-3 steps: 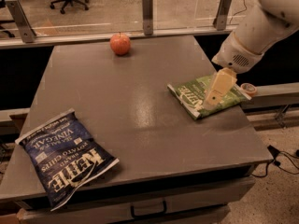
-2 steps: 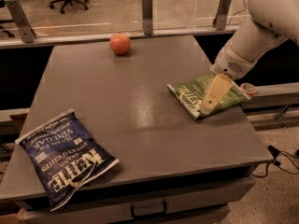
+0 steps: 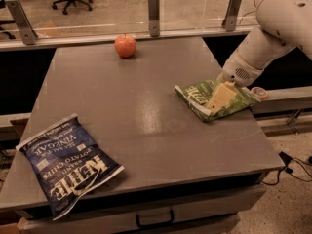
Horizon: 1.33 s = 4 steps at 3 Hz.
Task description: Move green jalapeno chip bag near blue chip bag
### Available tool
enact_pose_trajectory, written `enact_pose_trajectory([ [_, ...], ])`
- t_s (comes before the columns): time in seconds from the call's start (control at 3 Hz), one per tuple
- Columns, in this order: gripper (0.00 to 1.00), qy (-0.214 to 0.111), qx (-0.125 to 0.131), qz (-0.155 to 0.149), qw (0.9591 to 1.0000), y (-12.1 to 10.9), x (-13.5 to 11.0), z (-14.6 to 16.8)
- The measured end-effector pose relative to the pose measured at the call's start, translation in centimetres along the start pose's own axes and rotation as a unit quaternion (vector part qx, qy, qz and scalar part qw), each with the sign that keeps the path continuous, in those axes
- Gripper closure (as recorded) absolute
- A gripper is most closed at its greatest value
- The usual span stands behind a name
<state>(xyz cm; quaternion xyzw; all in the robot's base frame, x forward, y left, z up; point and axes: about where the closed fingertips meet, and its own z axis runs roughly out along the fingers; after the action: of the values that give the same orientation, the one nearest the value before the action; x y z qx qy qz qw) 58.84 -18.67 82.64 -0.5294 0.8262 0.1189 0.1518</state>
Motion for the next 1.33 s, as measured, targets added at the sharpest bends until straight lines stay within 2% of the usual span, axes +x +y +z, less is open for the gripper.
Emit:
enact_pose_trajectory([
  [0.67,0.88,-0.001,0.0,0.0,1.0,0.0,-0.4,-0.9],
  [1.0,1.0,-0.007,0.003,-0.006,1.0,0.2,-0.9,-1.6],
  [1.33,1.0,-0.07,0.035,-0.071,0.9944,2.0,-5.5,-8.2],
])
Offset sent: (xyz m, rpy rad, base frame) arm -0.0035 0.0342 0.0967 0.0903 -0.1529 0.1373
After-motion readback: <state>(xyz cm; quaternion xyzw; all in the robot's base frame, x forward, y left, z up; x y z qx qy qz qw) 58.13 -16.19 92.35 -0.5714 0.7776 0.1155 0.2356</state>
